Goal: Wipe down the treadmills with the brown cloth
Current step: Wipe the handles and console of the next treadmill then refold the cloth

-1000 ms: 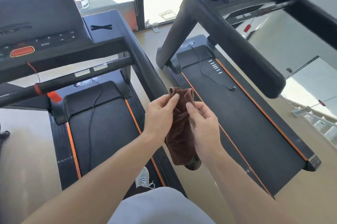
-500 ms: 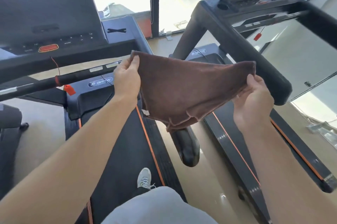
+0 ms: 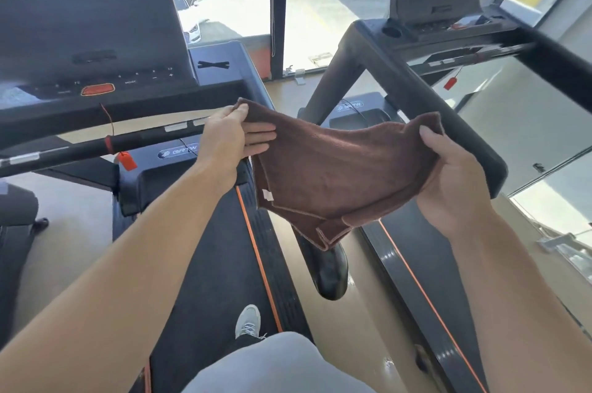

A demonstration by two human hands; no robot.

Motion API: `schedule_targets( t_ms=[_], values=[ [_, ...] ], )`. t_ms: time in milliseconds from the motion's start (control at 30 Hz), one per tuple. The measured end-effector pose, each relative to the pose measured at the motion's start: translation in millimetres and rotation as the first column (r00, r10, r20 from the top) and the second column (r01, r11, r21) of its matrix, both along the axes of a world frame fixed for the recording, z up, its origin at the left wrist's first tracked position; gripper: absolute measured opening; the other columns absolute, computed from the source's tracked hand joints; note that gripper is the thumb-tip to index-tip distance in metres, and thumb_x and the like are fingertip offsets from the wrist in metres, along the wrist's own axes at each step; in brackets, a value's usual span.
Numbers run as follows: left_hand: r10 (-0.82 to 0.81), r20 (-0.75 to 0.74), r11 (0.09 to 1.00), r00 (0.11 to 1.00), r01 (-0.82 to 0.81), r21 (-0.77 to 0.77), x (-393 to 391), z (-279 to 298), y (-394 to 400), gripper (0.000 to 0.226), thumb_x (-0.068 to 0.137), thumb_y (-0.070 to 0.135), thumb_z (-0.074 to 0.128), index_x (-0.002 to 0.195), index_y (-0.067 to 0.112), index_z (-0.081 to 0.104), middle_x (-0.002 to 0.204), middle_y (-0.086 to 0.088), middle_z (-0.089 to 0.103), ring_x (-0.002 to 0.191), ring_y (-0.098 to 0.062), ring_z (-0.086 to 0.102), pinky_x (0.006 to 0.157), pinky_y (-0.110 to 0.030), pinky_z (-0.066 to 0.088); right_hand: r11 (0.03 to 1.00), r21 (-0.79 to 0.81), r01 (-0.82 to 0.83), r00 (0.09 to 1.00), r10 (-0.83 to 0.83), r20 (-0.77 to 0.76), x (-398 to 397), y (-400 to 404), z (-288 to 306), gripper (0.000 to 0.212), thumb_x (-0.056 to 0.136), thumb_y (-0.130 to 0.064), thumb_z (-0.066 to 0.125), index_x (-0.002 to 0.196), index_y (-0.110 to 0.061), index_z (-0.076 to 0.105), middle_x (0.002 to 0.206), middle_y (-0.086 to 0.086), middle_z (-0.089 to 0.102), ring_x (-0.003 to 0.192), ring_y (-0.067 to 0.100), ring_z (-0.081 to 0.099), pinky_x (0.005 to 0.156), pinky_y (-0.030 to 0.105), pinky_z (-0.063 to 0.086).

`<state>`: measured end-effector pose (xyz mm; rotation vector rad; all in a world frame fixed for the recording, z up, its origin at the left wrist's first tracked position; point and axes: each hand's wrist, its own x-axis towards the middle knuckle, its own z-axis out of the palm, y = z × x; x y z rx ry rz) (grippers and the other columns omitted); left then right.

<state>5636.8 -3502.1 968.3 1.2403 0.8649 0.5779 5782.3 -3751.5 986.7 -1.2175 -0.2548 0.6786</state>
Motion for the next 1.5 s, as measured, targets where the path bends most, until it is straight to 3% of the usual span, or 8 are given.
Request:
schedule_targets(
  t_ms=[67, 233, 667, 867, 1100, 1233, 1367, 1500],
  values=[
    [0.000, 0.055, 1.000, 0.998, 0.001, -0.006, 3.2, 4.1, -3.9, 0.036, 0.108, 0.035, 0.047, 0.123, 0.005, 0.060, 0.092, -0.009, 0.076, 0.088, -0.023, 0.075, 0.080, -0.037, 0.062, 0.947, 0.050, -0.318, 0.947, 0.314, 0.075, -7.3, -5.6, 11.1, 0.010, 0.094, -0.019, 0.061, 0.099, -0.015, 0.069, 0.096, 0.004, 0.074, 0.092, 0.019, 0.071, 0.083, 0.031, 0.056],
    [-0.212, -0.049, 0.953, 0.976, 0.218, 0.209, 8.1, 10.5, -27.4, 0.032, 0.077, 0.026, 0.086, 0.093, 0.024, 0.058, 0.086, -0.003, 0.063, 0.079, -0.023, 0.069, 0.074, -0.039, 0.063, 0.447, -0.207, -0.870, 0.425, 0.894, 0.145, -26.4, 0.5, 28.4, 0.008, 0.093, 0.004, 0.051, 0.099, 0.000, 0.053, 0.080, -0.009, 0.063, 0.070, 0.005, 0.058, 0.069, 0.015, 0.047],
    [-0.679, -0.078, 0.707, 0.730, 0.678, 0.199, -3.6, 1.9, -29.4, 0.069, 0.080, -0.020, 0.055, 0.135, 0.021, 0.053, 0.092, -0.013, 0.075, 0.088, -0.029, 0.071, 0.087, -0.048, 0.059, 0.905, -0.338, -0.258, 0.741, 0.410, 0.531, -31.5, 48.3, 14.0, 0.012, 0.086, 0.003, 0.078, 0.094, -0.004, 0.073, 0.086, 0.006, 0.076, 0.080, 0.019, 0.072, 0.077, 0.030, 0.059],
    [-0.742, -0.079, 0.650, 0.666, 0.743, 0.162, -5.0, 6.4, -20.6, 0.074, 0.084, -0.021, 0.054, 0.146, 0.019, 0.043, 0.102, -0.016, 0.075, 0.096, -0.029, 0.071, 0.086, -0.041, 0.057, 0.850, -0.524, -0.059, 0.625, 0.440, 0.645, -39.0, 59.4, 17.1, 0.033, 0.075, -0.019, 0.093, 0.100, -0.029, 0.073, 0.076, -0.005, 0.072, 0.062, 0.011, 0.062, 0.060, 0.018, 0.051],
    [-0.791, -0.033, 0.602, 0.611, 0.786, 0.144, -9.4, 4.8, -16.3, 0.081, 0.085, -0.027, 0.034, 0.141, 0.031, 0.043, 0.092, -0.004, 0.076, 0.092, -0.021, 0.071, 0.082, -0.035, 0.056, 0.769, -0.628, -0.122, 0.585, 0.567, 0.580, -39.8, 67.2, 25.5, 0.053, 0.081, -0.020, 0.088, 0.129, -0.032, 0.069, 0.077, 0.000, 0.077, 0.075, 0.012, 0.074, 0.076, 0.023, 0.060],
    [-0.780, -0.068, 0.612, 0.622, 0.781, 0.124, -10.1, -2.0, -13.2, 0.086, 0.084, -0.028, 0.032, 0.156, 0.018, 0.030, 0.092, 0.000, 0.077, 0.089, -0.015, 0.072, 0.079, -0.027, 0.056, 0.763, -0.647, -0.006, 0.587, 0.526, 0.615, -38.6, 72.9, 17.7, 0.026, 0.078, -0.029, 0.090, 0.102, -0.031, 0.080, 0.079, -0.004, 0.077, 0.077, 0.013, 0.074, 0.079, 0.036, 0.061],
    [-0.735, 0.052, 0.679, 0.677, 0.732, 0.062, -20.7, -15.1, -10.6, 0.085, 0.087, -0.007, 0.064, 0.157, 0.025, 0.028, 0.119, -0.002, 0.073, 0.106, -0.017, 0.070, 0.098, -0.031, 0.054, 0.846, -0.524, 0.100, 0.579, 0.379, 0.722, -39.0, 75.3, 6.8, 0.015, 0.080, -0.030, 0.089, 0.083, -0.025, 0.076, 0.099, -0.006, 0.073, 0.091, 0.011, 0.069, 0.084, 0.026, 0.056],
    [-0.540, -0.202, 0.735, 0.817, 0.575, 0.361, -39.0, -48.8, -30.8, 0.091, 0.076, 0.015, 0.090, 0.150, 0.035, 0.041, 0.138, 0.013, 0.061, 0.128, -0.001, 0.056, 0.108, -0.022, 0.045, 0.922, -0.358, 0.150, 0.716, 0.149, 0.682, -44.8, 79.8, 3.0, 0.020, 0.090, -0.019, 0.080, 0.083, -0.017, 0.062, 0.082, -0.011, 0.073, 0.074, 0.001, 0.069, 0.071, 0.017, 0.054]
  ],
)
